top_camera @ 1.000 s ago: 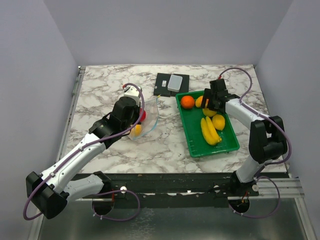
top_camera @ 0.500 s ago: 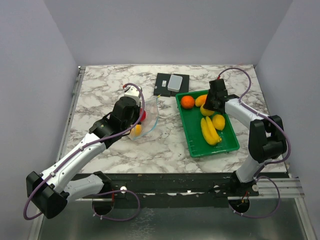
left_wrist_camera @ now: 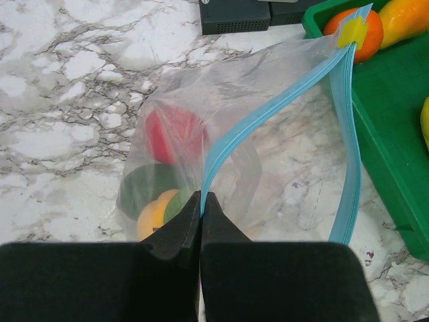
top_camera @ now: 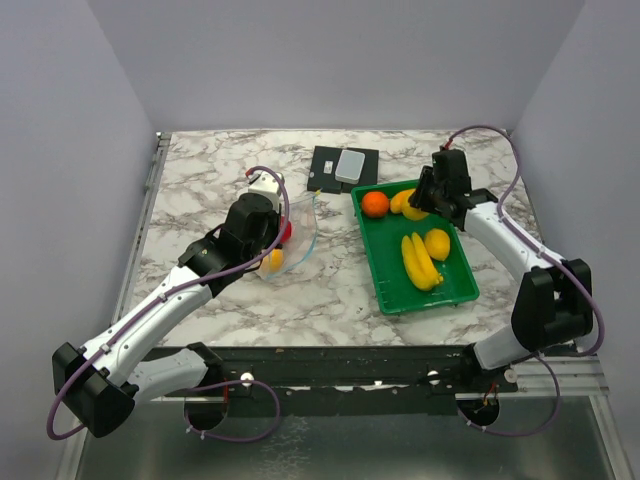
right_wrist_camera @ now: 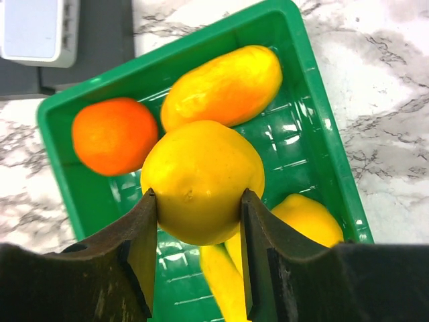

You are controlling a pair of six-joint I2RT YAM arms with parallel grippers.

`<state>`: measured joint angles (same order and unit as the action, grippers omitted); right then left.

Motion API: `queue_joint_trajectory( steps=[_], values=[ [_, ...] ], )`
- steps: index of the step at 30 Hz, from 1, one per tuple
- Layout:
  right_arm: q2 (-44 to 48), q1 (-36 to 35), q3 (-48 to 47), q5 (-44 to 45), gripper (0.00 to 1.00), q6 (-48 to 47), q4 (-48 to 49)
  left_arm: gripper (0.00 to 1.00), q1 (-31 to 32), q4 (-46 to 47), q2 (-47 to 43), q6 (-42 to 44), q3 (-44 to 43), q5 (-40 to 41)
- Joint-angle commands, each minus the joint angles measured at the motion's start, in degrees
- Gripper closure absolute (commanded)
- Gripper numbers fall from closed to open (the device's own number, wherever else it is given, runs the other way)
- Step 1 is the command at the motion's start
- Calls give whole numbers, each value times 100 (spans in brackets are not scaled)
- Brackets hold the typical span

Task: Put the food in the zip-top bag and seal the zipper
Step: Pick up the fake fruit from the bin, then place the fake fruit in the zipper food storage bag.

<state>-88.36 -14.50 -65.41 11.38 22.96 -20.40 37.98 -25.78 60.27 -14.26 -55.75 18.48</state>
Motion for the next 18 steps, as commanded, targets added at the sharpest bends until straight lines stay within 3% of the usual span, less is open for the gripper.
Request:
queue_joint_trajectory(
  steps=[1, 8, 18],
  values=[
    [517, 45, 63, -608, 87, 68, -42, 100, -19, 107, -6, 26, 64, -125],
    [1271, -35, 381, -1917, 89, 43, 283, 100, -22, 107, 1, 28, 64, -122],
    [2359, -748, 732, -2711, 90, 105, 803, 100, -21, 100, 25, 26, 64, -90]
  ],
)
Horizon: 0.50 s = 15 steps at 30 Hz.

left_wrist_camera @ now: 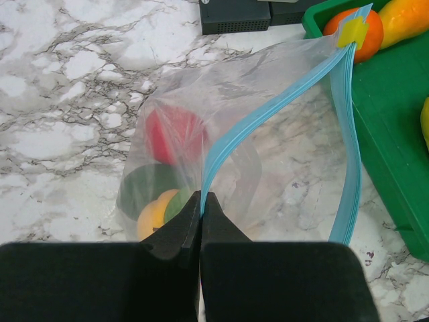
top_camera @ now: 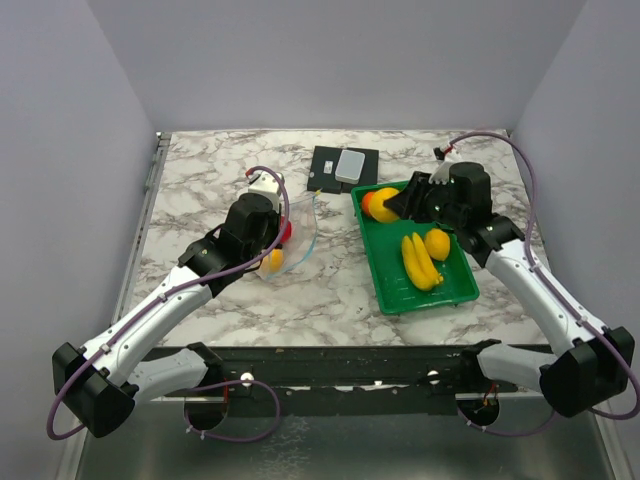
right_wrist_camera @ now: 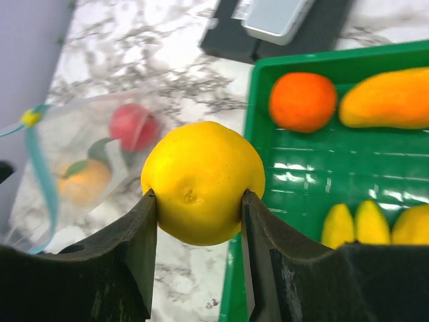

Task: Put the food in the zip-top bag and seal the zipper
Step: Place the fake fruit in the zipper food storage bag.

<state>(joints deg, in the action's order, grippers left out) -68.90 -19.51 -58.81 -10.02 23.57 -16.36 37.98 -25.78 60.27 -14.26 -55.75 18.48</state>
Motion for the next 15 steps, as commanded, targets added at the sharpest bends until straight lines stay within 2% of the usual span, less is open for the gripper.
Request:
queue_joint_trajectory(
  steps=[1, 15],
  values=[
    [478, -367, 63, -628, 90, 42, 423, 100, -21, 101, 21, 28, 64, -95],
    [354, -1745, -522, -897, 89, -99, 586, 100, -27, 108, -33, 24, 73, -80]
  ],
)
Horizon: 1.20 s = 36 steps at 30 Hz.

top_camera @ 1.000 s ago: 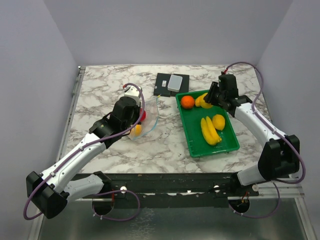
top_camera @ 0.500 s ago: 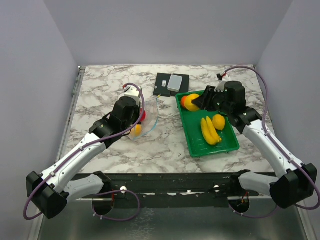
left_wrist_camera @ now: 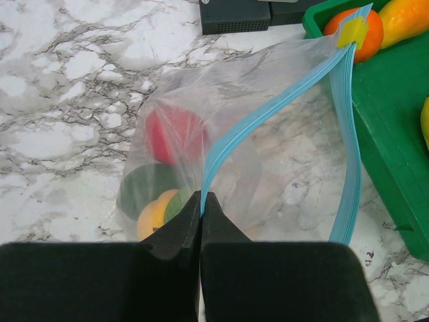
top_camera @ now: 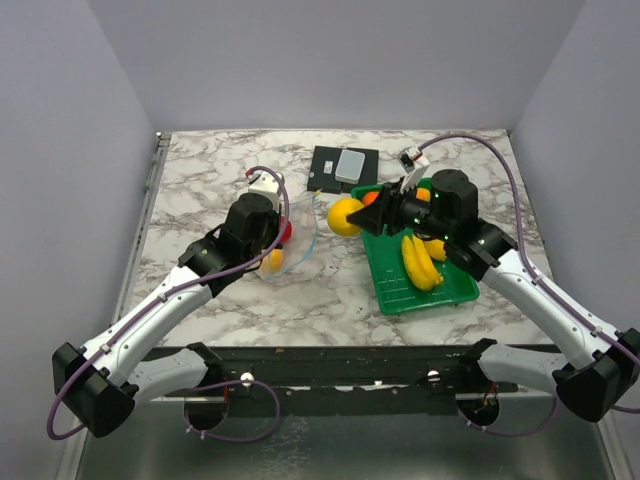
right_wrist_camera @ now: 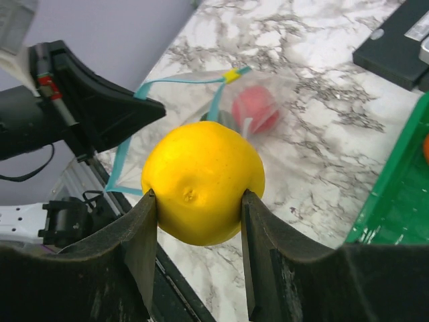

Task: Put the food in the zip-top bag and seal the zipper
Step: Place the fake fruit in the zipper food storage bag.

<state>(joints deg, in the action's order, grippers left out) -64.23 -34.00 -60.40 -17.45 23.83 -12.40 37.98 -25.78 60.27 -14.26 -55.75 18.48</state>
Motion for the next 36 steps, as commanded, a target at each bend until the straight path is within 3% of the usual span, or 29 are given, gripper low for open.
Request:
queue_joint_trajectory(
  steps=[1, 20, 36],
  values=[
    [-147, -388, -418, -136, 89, -153, 198, 100, -27, 108, -42, 25, 73, -88],
    [-1536, -1441, -1155, 710, 89, -343, 274, 100, -27, 117, -134, 29, 64, -252],
    [-2883, -1758, -2078, 2757, 87, -190, -150, 100, -27, 161, -191, 24, 64, -372]
  ],
)
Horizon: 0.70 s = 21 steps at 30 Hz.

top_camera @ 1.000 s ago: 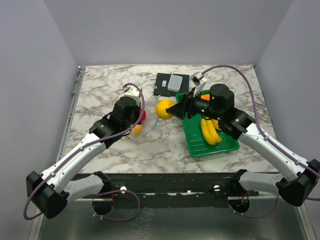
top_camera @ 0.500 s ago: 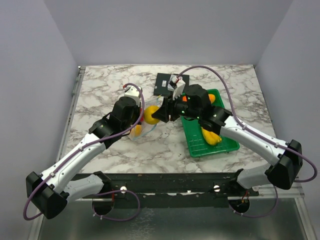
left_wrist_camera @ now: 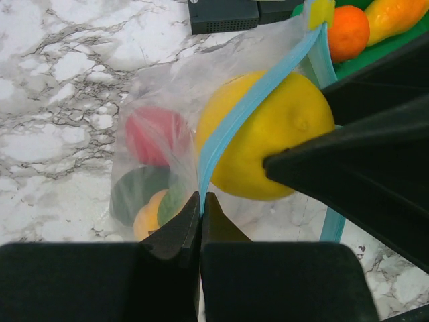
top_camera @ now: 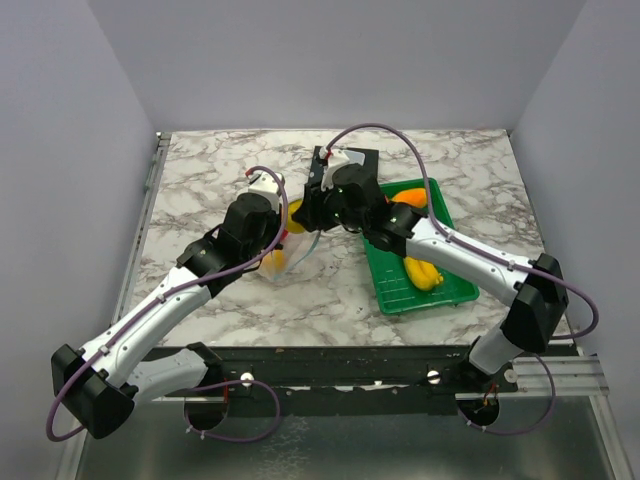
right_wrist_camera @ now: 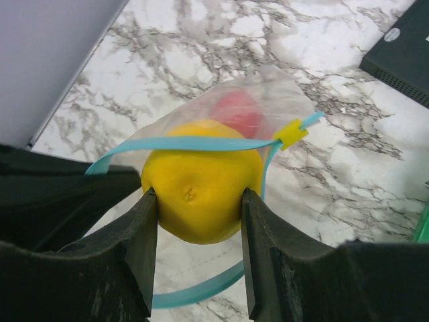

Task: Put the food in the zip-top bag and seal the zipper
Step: Place the fake fruit in the zipper food storage bag.

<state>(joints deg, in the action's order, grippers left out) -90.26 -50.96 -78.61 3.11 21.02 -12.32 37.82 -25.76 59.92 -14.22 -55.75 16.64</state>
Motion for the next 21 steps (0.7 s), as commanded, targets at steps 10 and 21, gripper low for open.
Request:
queue_joint_trajectory(
  steps=[10, 21],
  values=[
    [-634, -81, -477, 1130, 75, 404, -75, 100, -13, 168, -173, 24, 66, -223],
    [-545, -81, -370, 774, 30, 541, 193, 100, -12, 168, -174, 19, 81, -188]
  ],
)
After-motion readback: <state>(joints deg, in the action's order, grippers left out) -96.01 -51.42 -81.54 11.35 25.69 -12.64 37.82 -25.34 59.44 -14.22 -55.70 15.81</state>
